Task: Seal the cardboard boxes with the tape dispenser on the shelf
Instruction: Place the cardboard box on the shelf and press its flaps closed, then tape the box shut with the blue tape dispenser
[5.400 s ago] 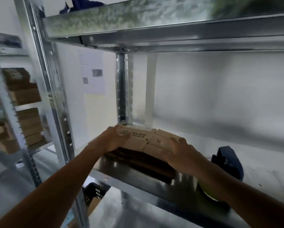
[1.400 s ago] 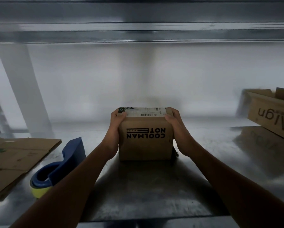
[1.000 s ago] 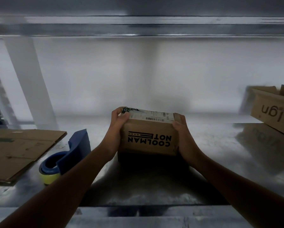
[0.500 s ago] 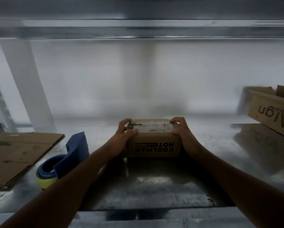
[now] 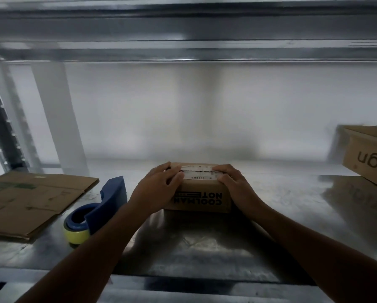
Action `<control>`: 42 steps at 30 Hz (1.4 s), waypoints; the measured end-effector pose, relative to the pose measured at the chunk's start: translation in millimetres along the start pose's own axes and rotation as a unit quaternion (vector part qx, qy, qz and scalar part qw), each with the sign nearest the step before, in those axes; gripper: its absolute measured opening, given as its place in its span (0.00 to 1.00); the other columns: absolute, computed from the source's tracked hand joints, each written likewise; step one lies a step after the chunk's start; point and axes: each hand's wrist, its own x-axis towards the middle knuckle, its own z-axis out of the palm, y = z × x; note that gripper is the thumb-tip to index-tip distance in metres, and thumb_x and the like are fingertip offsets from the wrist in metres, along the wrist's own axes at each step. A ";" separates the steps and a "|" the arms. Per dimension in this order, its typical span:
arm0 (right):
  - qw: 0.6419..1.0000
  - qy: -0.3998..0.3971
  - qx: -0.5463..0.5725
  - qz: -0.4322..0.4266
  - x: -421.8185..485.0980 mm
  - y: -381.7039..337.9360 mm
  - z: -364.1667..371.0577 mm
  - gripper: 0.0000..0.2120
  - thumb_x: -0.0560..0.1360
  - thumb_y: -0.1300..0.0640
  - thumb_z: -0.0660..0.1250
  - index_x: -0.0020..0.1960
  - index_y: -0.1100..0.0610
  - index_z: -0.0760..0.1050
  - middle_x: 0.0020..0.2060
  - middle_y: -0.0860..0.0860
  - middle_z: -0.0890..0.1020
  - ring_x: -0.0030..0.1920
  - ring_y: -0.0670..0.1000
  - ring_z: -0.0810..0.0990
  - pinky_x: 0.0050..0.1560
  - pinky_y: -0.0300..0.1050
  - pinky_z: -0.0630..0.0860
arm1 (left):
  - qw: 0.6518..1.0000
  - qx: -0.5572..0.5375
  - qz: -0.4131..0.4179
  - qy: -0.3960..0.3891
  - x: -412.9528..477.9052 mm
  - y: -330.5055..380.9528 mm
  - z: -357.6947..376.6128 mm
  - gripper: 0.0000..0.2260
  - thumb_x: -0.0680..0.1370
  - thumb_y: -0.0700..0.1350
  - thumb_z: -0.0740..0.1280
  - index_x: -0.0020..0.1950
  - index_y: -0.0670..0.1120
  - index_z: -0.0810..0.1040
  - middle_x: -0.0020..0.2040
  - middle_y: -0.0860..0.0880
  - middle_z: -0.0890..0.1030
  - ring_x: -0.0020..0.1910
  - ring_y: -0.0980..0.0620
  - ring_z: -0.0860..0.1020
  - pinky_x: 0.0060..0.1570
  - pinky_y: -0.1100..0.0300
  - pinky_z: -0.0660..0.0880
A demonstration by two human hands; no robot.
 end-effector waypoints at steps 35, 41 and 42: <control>0.992 -0.062 -0.083 -0.078 -10.0 -7.7 18.2 0.10 0.84 0.50 0.59 0.61 0.41 0.75 0.67 0.50 0.72 0.56 0.37 0.72 0.45 0.31 0.69 | 0.905 0.385 -0.181 -0.003 -129.3 -48.1 -93.5 0.37 0.78 0.70 0.60 0.79 0.66 0.42 0.70 0.42 0.68 0.62 0.40 0.76 0.54 0.49 0.77; 0.993 -0.057 -0.076 -0.073 -7.9 -5.5 17.3 0.10 0.84 0.50 0.59 0.60 0.37 0.76 0.66 0.49 0.73 0.57 0.38 0.73 0.47 0.35 0.68 | 0.896 0.411 -0.168 -0.010 -137.3 -60.1 -106.1 0.38 0.78 0.71 0.58 0.79 0.67 0.38 0.69 0.43 0.73 0.59 0.41 0.79 0.48 0.50 0.76; 0.993 -0.059 -0.074 -0.074 -7.7 -5.1 17.2 0.10 0.83 0.49 0.60 0.59 0.36 0.76 0.66 0.49 0.74 0.57 0.39 0.74 0.48 0.37 0.69 | 0.893 0.421 -0.161 -0.017 -138.8 -62.8 -108.3 0.38 0.78 0.71 0.58 0.79 0.67 0.37 0.70 0.43 0.73 0.60 0.41 0.79 0.51 0.50 0.77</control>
